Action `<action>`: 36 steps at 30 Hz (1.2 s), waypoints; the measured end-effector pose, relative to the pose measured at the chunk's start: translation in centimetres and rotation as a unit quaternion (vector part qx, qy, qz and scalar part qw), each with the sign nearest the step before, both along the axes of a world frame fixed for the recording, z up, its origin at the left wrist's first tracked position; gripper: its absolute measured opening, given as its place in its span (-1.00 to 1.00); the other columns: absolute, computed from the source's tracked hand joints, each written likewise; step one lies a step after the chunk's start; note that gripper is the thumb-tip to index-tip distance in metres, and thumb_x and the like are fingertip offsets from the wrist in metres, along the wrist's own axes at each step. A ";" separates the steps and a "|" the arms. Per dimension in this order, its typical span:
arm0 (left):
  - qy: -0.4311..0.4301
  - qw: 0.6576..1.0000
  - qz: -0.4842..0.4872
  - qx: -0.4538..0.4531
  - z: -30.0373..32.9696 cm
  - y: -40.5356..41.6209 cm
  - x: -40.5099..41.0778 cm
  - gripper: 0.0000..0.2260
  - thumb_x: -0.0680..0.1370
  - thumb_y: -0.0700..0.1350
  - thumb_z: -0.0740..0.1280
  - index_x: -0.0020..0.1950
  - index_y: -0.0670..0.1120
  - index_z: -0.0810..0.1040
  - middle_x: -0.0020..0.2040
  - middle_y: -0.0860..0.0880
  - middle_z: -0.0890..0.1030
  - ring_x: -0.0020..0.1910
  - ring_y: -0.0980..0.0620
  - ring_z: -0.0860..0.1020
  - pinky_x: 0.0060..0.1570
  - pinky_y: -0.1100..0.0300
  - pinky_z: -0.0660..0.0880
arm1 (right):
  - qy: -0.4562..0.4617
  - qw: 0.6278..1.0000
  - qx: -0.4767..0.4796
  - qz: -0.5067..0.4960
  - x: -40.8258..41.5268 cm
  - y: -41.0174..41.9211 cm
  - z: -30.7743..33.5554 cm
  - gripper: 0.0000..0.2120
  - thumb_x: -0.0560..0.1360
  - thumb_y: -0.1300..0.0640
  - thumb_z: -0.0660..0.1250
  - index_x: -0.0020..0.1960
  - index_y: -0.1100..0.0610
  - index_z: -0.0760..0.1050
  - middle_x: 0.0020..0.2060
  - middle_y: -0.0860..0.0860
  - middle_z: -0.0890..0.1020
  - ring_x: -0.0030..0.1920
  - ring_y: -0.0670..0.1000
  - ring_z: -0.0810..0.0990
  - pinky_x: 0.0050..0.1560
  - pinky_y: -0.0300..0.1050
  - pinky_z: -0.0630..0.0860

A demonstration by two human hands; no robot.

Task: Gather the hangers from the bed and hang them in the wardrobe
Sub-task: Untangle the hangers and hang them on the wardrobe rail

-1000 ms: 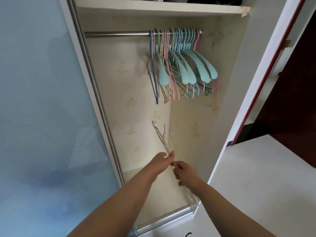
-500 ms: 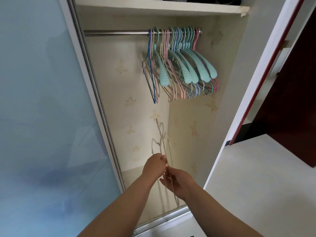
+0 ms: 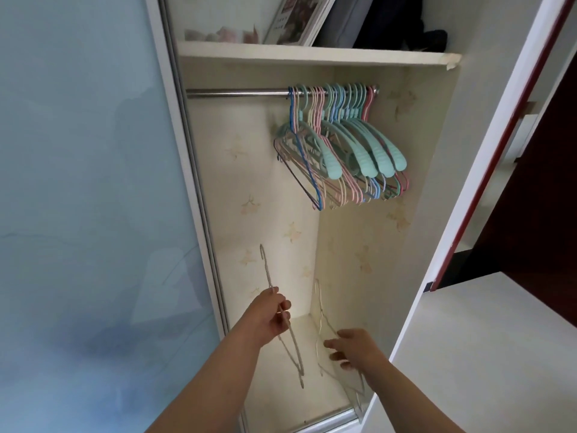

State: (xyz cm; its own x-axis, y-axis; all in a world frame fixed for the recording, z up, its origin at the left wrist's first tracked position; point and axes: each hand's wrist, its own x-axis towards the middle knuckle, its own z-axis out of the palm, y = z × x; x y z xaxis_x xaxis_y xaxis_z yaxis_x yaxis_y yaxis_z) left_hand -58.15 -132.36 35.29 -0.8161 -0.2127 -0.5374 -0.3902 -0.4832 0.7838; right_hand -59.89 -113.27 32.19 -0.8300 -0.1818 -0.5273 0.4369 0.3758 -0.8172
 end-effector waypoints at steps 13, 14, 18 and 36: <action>0.195 0.946 0.199 -0.163 15.4 -3.1 -7.3 -0.54 0.60 -0.26 -0.05 0.49 -0.04 0.22 -0.29 -0.03 0.42 -0.51 0.08 0.21 -0.61 0.38 0.15 | 0.383 0.923 -0.027 0.026 -4.6 -7.0 18.9 -0.74 0.60 0.19 0.11 0.24 0.17 0.43 -0.23 -0.19 0.58 -0.57 -0.16 0.42 -0.56 -0.29 0.36; 0.202 0.943 0.204 -0.167 16.7 -3.3 -8.0 -0.52 0.59 -0.26 -0.05 0.51 -0.03 0.20 -0.29 -0.03 0.42 -0.50 0.08 0.21 -0.62 0.39 0.15 | 0.401 0.916 -0.017 0.020 -5.8 -7.9 20.0 -0.73 0.60 0.19 0.11 0.24 0.18 0.44 -0.29 -0.22 0.55 -0.49 -0.15 0.44 -0.48 -0.27 0.42; 0.200 0.946 0.213 -0.141 20.8 -4.1 -11.1 -0.50 0.57 -0.28 -0.07 0.50 -0.03 0.23 -0.30 -0.04 0.41 -0.50 0.08 0.18 -0.63 0.43 0.12 | 0.451 0.892 0.011 0.013 -9.7 -10.4 23.9 -0.71 0.56 0.17 0.10 0.21 0.19 0.47 -0.07 -0.08 0.67 -0.16 0.04 0.52 -0.05 0.01 0.54; 0.163 0.979 0.115 -0.043 24.2 -5.2 -20.1 -0.75 0.62 -0.24 -0.05 -0.16 -0.13 0.35 -0.40 0.00 0.39 -0.70 0.15 0.22 -0.70 0.45 0.10 | 0.436 0.859 0.254 0.088 -18.9 -11.8 23.0 -0.84 0.51 0.29 0.21 0.07 0.26 0.46 -0.06 0.19 0.66 -0.02 0.20 0.65 -0.03 -0.05 0.54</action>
